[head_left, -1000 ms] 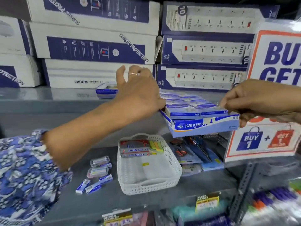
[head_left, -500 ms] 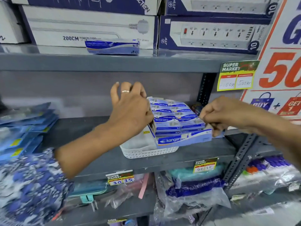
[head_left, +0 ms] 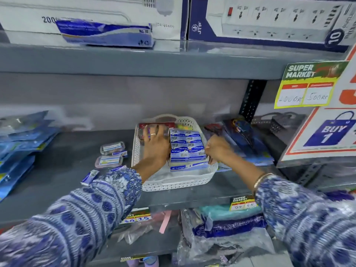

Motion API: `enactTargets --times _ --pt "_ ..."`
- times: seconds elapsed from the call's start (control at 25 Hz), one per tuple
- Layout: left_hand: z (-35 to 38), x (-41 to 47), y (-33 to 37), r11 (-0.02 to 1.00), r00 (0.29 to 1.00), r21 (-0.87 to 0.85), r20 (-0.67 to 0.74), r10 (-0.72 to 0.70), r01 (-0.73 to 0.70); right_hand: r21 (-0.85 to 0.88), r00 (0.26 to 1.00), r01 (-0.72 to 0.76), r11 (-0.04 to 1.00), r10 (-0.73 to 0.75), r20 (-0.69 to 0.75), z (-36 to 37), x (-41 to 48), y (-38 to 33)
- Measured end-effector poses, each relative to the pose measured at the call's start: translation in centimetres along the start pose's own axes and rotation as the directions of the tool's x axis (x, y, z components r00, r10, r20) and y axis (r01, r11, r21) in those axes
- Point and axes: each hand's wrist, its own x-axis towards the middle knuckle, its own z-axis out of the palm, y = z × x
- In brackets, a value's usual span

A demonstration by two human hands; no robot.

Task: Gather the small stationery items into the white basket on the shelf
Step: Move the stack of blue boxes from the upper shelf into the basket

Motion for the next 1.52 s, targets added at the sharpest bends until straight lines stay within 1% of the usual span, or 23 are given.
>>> enactTargets --times 0.08,0.16,0.24,0.36,0.48,0.6,0.8,0.96,1.12,1.2,1.28,1.44,1.52 --pt "1.9 0.3 0.3 1.000 0.997 0.015 0.072 0.008 -0.009 -0.128 0.999 0.009 0.992 -0.003 0.046 1.4 1.3 0.0" --pt "3.2 0.3 0.6 0.999 0.989 0.028 0.145 0.028 -0.032 -0.218 0.994 -0.001 0.976 0.025 0.107 2.2 1.9 -0.2" --pt "4.2 0.0 0.6 0.997 0.983 0.064 0.181 0.028 -0.041 -0.326 0.992 0.006 0.945 0.036 0.123 3.0 2.7 -0.4" --pt "5.7 -0.2 0.7 0.994 0.978 0.104 0.208 0.000 -0.022 -0.404 0.990 -0.002 0.915 0.058 0.126 4.3 3.6 -0.6" --pt "6.5 -0.1 0.6 0.997 0.967 0.071 0.255 -0.019 0.001 -0.490 0.984 0.004 0.872 0.085 0.159 4.8 3.7 -0.9" --pt "7.1 0.1 0.1 0.999 0.958 -0.004 0.284 -0.042 0.045 -0.516 0.975 -0.005 0.857 0.118 0.186 4.6 3.9 -1.1" --pt "7.7 0.3 -0.2 0.998 0.955 -0.020 0.294 -0.045 0.053 -0.556 0.962 -0.007 0.831 0.157 0.223 4.8 3.7 -1.7" --pt "8.1 0.3 -0.4 0.999 0.956 -0.036 0.294 -0.025 0.037 -0.575 0.958 0.010 0.818 0.156 0.240 4.8 3.3 -2.0" --pt "8.0 0.4 -0.6 0.999 0.944 -0.037 0.331 0.013 -0.001 -0.549 0.956 0.001 0.836 0.161 0.246 3.9 3.1 -2.4" --pt "7.6 0.3 -0.7 1.000 0.932 -0.021 0.360 0.027 -0.021 -0.521 0.965 -0.017 0.853 0.150 0.214 3.1 2.7 -2.7" --pt "6.8 0.2 -0.8 1.000 0.933 -0.030 0.358 0.018 -0.008 -0.497 0.983 -0.003 0.868 0.093 0.157 1.6 2.2 -3.1" --pt "2.8 0.6 -1.0 0.998 0.971 -0.031 0.237 -0.044 0.053 -0.447 0.998 0.039 0.894 -0.014 0.058 -1.7 1.1 -4.8" --pt "-0.4 0.7 -1.2 0.998 0.986 -0.044 0.166 -0.032 0.040 -0.428 0.998 0.055 0.902 -0.056 0.009 -3.3 0.2 -6.2"
